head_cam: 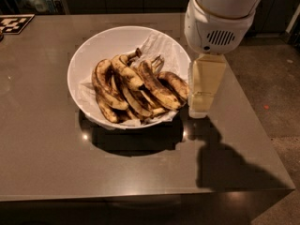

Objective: Pick banana from white bowl

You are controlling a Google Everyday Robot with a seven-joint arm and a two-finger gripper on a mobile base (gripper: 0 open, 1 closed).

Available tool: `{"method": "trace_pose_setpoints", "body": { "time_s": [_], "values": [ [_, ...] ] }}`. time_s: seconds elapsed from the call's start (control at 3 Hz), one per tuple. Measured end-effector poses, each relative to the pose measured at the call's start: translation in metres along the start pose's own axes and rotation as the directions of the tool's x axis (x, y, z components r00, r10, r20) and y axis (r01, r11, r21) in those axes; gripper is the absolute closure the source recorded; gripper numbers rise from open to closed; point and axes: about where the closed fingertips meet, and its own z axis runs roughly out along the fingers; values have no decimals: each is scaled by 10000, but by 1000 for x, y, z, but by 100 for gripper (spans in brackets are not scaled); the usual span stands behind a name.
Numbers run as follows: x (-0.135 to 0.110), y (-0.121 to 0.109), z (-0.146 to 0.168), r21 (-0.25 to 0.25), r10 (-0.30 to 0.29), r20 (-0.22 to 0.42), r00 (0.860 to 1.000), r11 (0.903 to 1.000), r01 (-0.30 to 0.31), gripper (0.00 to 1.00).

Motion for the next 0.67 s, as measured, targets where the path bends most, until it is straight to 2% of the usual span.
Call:
{"method": "trace_pose_setpoints", "body": {
  "time_s": [0.67],
  "values": [
    [-39,-6,-2,298,661,-502,9966,9975,-646,0]
  ]
}}
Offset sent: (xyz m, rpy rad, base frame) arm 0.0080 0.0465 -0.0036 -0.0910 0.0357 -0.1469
